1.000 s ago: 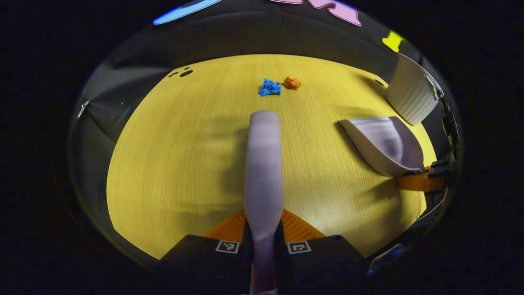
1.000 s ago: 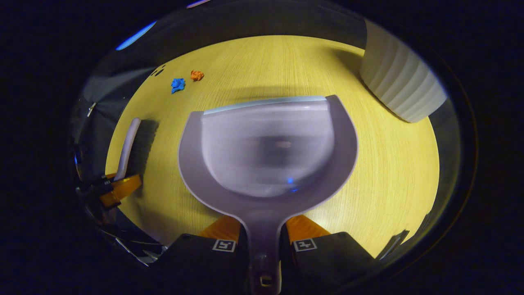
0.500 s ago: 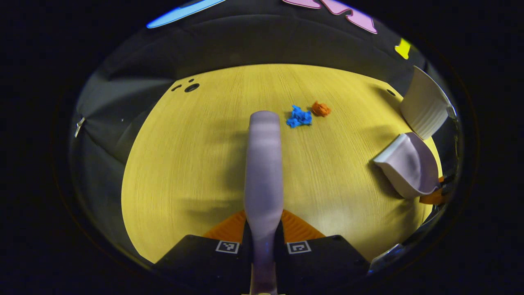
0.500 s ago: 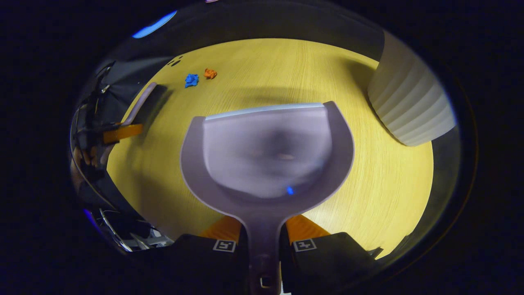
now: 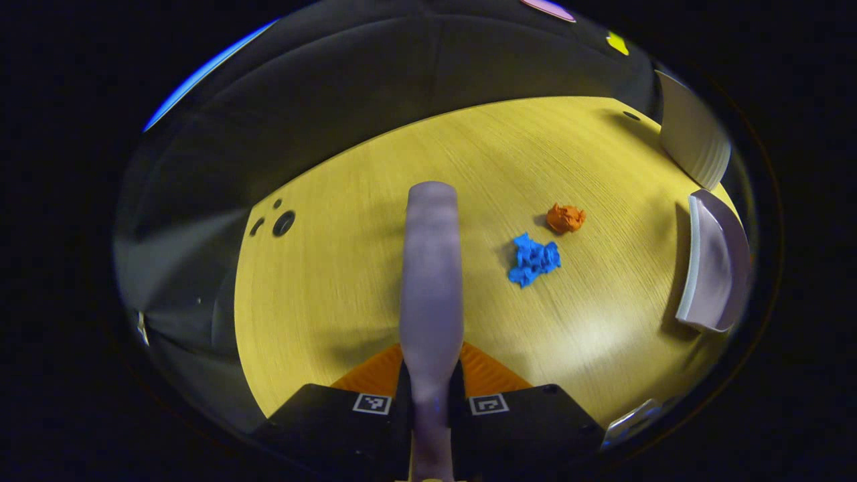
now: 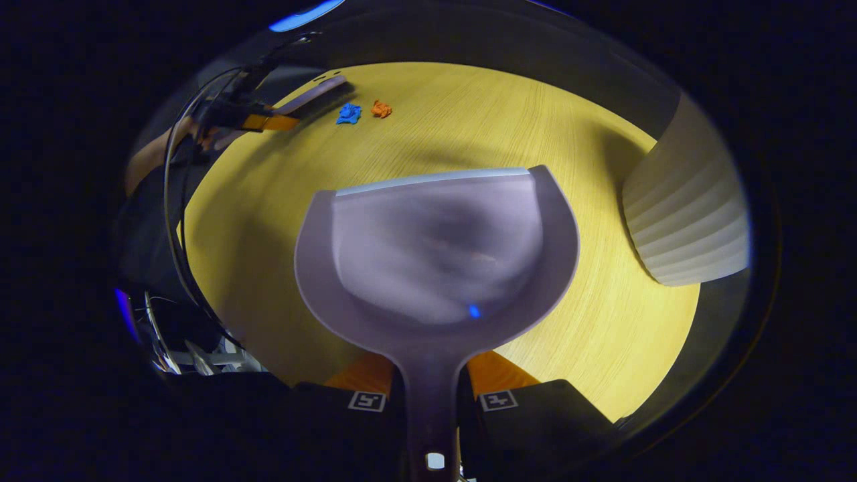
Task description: Pick up the small broom and dustpan from the desktop, sweep the trash into the dustpan with the broom, and then empty the trash into the garbage bin.
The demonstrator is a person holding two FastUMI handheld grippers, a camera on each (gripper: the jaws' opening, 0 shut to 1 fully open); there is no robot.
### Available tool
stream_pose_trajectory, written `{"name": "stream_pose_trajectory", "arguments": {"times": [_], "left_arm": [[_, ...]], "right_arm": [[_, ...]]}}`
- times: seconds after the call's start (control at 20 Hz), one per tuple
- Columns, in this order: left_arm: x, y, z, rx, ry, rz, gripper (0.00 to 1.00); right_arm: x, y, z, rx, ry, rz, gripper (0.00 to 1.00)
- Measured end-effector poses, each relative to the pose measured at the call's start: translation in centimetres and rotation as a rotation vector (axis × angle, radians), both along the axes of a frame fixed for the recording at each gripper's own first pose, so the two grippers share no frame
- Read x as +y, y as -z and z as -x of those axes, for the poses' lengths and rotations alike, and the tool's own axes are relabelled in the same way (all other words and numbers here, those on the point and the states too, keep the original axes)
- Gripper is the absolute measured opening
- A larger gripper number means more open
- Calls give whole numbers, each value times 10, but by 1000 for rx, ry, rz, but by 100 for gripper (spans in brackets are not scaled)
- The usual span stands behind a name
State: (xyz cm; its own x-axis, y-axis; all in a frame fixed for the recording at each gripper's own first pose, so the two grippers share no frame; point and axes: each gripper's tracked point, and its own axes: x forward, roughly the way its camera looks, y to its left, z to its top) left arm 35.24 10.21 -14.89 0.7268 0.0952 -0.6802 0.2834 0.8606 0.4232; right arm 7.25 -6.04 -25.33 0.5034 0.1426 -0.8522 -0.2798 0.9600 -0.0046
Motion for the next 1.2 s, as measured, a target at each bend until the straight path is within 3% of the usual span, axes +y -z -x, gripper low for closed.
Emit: {"name": "stream_pose_trajectory", "arguments": {"times": [0.25,0.4,0.5,0.75,0.85,0.9,0.95,1.0,1.2], "left_arm": [[-43,8,-31,83,240,-84,28],[-61,8,-35,124,327,-122,28],[-75,12,-27,168,383,-127,28],[-113,33,18,304,502,-120,30],[-130,41,45,365,543,-92,26],[-140,46,57,390,565,-83,29],[-148,52,65,408,579,-75,28],[-158,58,77,433,588,-60,28],[-187,76,124,546,582,28,28]], "right_arm": [[-3,11,-2,18,-35,32,36],[-3,12,7,27,-62,44,40],[2,12,9,27,-85,45,36],[7,16,15,18,-115,53,36],[8,19,19,15,-126,56,36],[9,20,21,13,-133,60,36],[9,21,23,9,-141,65,31],[10,21,24,4,-146,68,36],[11,24,32,-3,-164,78,36]]}}
